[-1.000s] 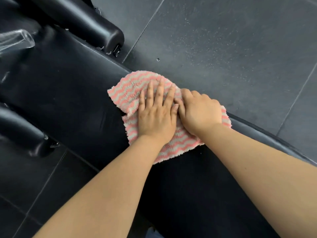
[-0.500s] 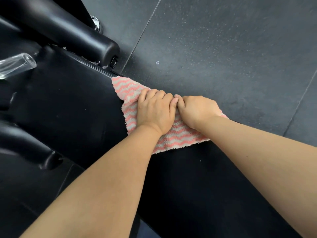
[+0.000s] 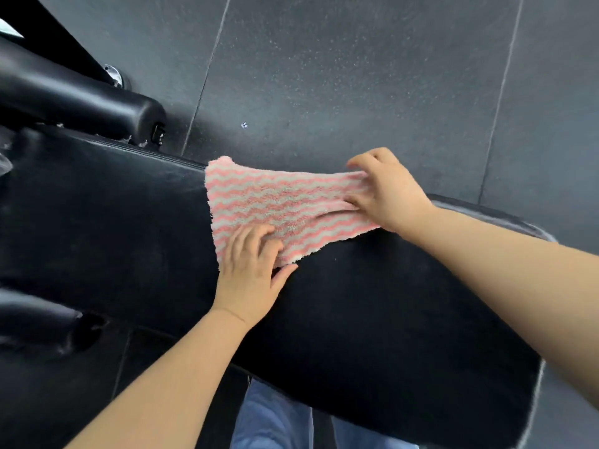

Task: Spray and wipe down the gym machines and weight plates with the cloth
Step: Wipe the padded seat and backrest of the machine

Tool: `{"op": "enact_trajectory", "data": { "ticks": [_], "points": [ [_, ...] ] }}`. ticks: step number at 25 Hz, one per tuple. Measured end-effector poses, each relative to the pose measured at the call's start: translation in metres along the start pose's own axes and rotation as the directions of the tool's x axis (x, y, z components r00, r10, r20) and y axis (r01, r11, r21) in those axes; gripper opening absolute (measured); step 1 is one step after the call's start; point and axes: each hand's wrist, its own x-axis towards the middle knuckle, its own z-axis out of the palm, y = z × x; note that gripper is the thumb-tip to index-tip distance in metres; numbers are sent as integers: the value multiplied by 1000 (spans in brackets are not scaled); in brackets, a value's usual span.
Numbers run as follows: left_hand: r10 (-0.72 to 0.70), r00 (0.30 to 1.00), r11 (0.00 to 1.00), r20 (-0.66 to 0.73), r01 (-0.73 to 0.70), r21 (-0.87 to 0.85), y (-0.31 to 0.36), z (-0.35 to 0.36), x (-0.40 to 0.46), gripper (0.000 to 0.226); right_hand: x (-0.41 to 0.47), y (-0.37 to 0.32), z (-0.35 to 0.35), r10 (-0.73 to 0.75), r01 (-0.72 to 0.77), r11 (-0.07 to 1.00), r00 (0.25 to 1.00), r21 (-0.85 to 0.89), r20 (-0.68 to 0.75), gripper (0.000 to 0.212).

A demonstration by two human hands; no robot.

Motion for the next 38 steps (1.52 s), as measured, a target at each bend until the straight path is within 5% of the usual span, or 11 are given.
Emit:
{"op": "enact_trajectory", "data": {
  "ticks": [3, 7, 9, 11, 14, 16, 19, 26, 30, 34, 38],
  "points": [
    [-11, 999, 993, -52, 4, -119, 12, -18, 17, 28, -24, 4, -8, 140, -111, 974, 981, 198, -137, 14],
    [200, 977, 941, -80, -214, -261, 44, -50, 8, 13, -74, 3, -31, 291, -202, 913, 931, 355, -219, 22],
    [344, 939, 899, -1, -330, -289, 52, -56, -18, 11, -115, 8, -32, 304, -227, 898, 939, 378, -159, 27],
    [413, 896, 887, 164, -355, -296, 51, -53, -45, 23, -154, 16, -13, 306, -290, 931, 951, 223, -39, 26],
    [314, 922, 918, 227, -233, -322, 49, -41, -65, 36, -183, 23, 27, 275, -298, 943, 949, -146, -156, 31],
    [186, 974, 955, 130, -148, -258, 59, -27, -62, 25, -187, 18, 51, 232, -266, 962, 922, -69, -309, 43],
    [155, 976, 985, 153, -140, -105, 85, 1, -44, 57, -174, 2, 81, 129, -145, 989, 900, -7, -417, 46],
    [119, 942, 961, 314, -189, 203, 88, 34, -21, 65, -139, 8, 108, 118, -189, 951, 954, -246, -277, 58],
    [61, 938, 968, 340, -139, 211, 72, 25, 38, 63, -80, 6, 84, 60, -143, 948, 957, -286, -283, 66],
    [65, 928, 968, 366, -148, 202, 40, 8, 96, 70, -22, -8, 58, 140, -174, 937, 981, -302, -133, 80],
    [-24, 923, 978, 383, -57, 199, -2, -14, 121, 56, 21, -27, 34, 194, -149, 896, 979, -419, 68, 64]
  ]
}}
